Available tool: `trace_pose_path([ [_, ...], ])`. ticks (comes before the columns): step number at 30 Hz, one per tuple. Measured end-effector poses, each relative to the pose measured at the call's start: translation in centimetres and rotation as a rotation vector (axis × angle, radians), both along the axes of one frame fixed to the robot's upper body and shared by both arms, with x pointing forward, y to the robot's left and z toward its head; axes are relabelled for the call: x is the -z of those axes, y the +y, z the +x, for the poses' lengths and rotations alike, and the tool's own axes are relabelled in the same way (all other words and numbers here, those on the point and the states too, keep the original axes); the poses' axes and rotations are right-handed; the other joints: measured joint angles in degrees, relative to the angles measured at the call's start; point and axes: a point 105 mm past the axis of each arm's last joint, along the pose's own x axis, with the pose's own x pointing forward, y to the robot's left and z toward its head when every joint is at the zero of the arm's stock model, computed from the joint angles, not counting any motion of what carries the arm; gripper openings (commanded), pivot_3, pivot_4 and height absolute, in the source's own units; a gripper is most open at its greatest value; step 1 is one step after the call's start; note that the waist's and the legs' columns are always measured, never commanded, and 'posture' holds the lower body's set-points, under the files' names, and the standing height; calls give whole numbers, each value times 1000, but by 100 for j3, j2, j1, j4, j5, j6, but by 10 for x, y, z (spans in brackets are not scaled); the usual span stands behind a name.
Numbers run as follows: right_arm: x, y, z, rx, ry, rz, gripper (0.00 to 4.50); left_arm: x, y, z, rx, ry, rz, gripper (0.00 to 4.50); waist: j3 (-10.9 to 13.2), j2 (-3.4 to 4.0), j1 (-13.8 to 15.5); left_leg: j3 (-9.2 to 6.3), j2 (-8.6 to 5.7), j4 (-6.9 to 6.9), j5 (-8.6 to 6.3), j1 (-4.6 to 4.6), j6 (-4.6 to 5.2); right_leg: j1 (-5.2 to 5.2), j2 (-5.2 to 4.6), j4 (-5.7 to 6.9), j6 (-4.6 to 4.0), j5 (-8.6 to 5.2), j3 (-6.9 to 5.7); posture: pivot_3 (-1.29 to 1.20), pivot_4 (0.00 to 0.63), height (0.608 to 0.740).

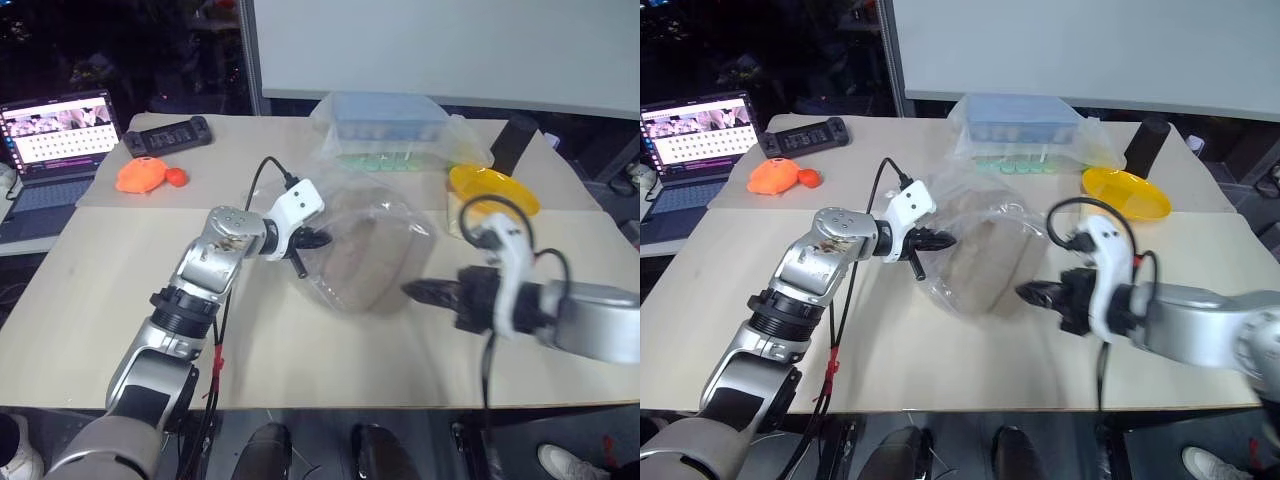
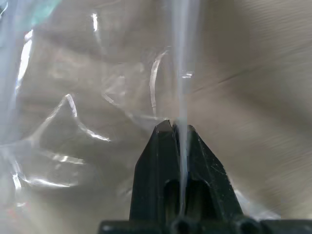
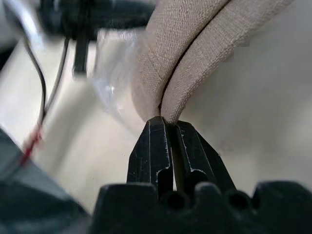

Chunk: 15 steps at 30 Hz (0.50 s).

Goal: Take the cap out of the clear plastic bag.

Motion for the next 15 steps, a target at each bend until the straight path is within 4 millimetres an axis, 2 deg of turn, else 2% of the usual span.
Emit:
trace_pose_path([
  [2,1,-5,-16,-52,29,-35,81,1,-3,-1,14,-4,5,0,-1,-1,-7,1,3,1,0,11,0,11,2,1,0,0,2,0,150,740],
  [6,0,-9,-33,-99,60,-33,81,2,-9,-4,50,-6,10,0,0,-1,-24,2,0,5,0,20,0,12,1,9,1,-1,17,0,150,740],
  [10,-15,8,-44,-221,-8,30,81,2,-7,-2,47,-11,14,0,0,-1,-52,2,-2,5,0,28,0,12,10,12,2,-2,20,0,150,740],
  [13,-11,16,-40,-216,-12,24,81,2,-4,0,35,-13,22,0,0,-2,-59,7,-2,9,0,27,0,10,4,12,3,-2,22,0,150,740],
  [15,-8,18,-27,-174,-30,29,81,1,0,2,20,-19,34,0,4,-10,-70,13,-2,14,0,28,-1,11,7,10,1,-2,23,0,150,740],
])
